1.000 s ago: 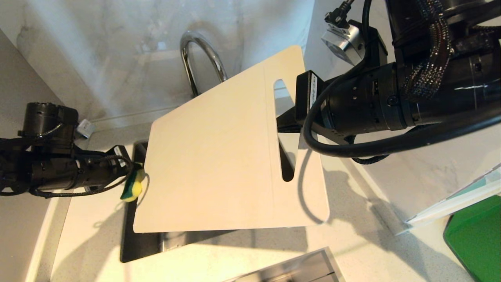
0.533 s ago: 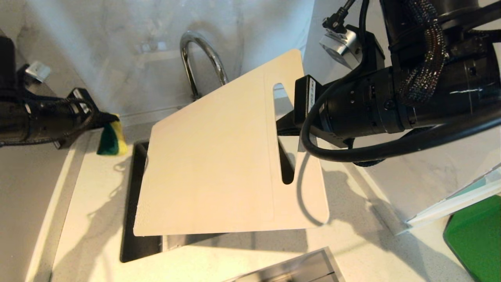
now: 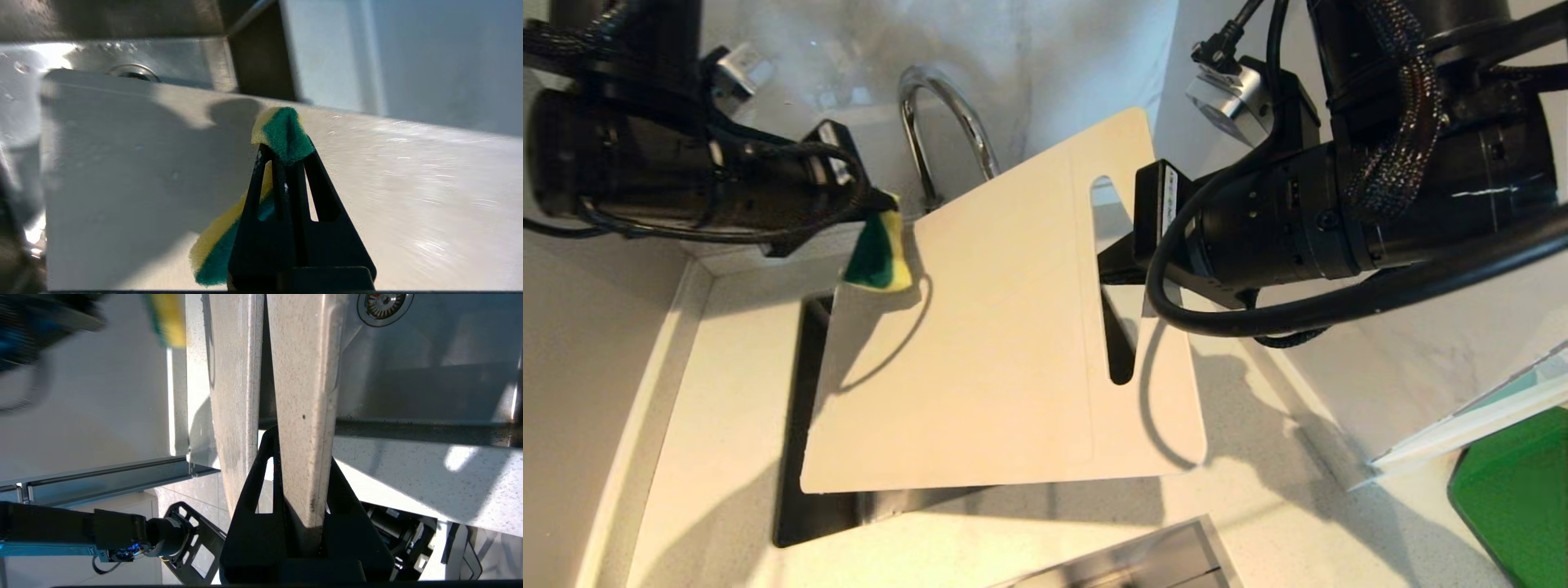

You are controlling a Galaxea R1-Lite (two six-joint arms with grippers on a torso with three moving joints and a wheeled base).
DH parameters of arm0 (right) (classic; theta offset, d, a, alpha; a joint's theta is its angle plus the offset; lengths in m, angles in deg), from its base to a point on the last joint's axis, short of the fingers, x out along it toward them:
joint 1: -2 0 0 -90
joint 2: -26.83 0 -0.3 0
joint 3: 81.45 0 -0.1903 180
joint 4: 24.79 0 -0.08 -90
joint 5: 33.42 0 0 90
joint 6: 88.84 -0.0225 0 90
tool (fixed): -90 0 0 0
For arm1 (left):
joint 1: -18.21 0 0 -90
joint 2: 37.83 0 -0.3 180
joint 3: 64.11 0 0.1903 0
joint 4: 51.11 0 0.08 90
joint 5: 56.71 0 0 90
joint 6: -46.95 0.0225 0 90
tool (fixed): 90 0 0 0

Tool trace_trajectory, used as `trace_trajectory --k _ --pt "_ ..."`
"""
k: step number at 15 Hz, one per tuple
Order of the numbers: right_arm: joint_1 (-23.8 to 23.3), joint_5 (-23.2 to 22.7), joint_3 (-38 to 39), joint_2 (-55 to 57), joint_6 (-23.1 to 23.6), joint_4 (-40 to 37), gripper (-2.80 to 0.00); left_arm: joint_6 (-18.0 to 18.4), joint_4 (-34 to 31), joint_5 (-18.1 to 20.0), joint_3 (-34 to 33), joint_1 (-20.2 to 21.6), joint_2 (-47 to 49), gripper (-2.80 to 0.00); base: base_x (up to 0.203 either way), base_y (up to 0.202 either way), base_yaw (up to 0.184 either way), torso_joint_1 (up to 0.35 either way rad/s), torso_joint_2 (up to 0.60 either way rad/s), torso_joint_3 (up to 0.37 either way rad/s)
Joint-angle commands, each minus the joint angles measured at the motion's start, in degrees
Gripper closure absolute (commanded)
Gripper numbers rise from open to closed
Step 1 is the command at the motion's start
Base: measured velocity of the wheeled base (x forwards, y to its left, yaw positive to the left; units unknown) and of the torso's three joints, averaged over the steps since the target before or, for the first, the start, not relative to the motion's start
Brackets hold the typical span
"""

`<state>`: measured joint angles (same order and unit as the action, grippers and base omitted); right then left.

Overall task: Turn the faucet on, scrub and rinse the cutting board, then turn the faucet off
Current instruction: Scrub the cutting board underwater

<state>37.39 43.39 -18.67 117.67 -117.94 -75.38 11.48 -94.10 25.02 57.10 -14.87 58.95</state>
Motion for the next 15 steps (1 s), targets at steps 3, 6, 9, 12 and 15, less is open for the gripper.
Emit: trace_trajectory --k 3,6,9,12,15 --pt "0.0 -0.1 -0.1 -0.3 -0.2 -0.1 0.00 1.3 0.5 -3.6 -0.1 -2.1 7.3 0.00 0.000 0.000 0.000 0.000 0.00 0.000" --pt "0.0 -0.1 0.1 -0.7 -0.2 -0.1 0.00 1.1 0.8 -2.9 -6.3 3.1 6.1 0.00 0.000 0.000 0.000 0.000 0.00 0.000" --pt "0.0 -0.1 0.2 -1.0 -0.2 -0.1 0.00 1.4 5.1 0.0 -17.4 7.6 2.1 0.00 0.000 0.000 0.000 0.000 0.00 0.000" --pt "0.0 -0.1 0.2 -1.1 -0.2 -0.1 0.00 2.8 13.1 3.1 -29.8 14.7 -1.2 0.00 0.000 0.000 0.000 0.000 0.00 0.000" --pt "0.0 -0.1 0.7 -1.8 -0.2 -0.1 0.00 4.8 16.7 9.6 -32.7 23.3 -5.0 0.00 0.000 0.000 0.000 0.000 0.00 0.000"
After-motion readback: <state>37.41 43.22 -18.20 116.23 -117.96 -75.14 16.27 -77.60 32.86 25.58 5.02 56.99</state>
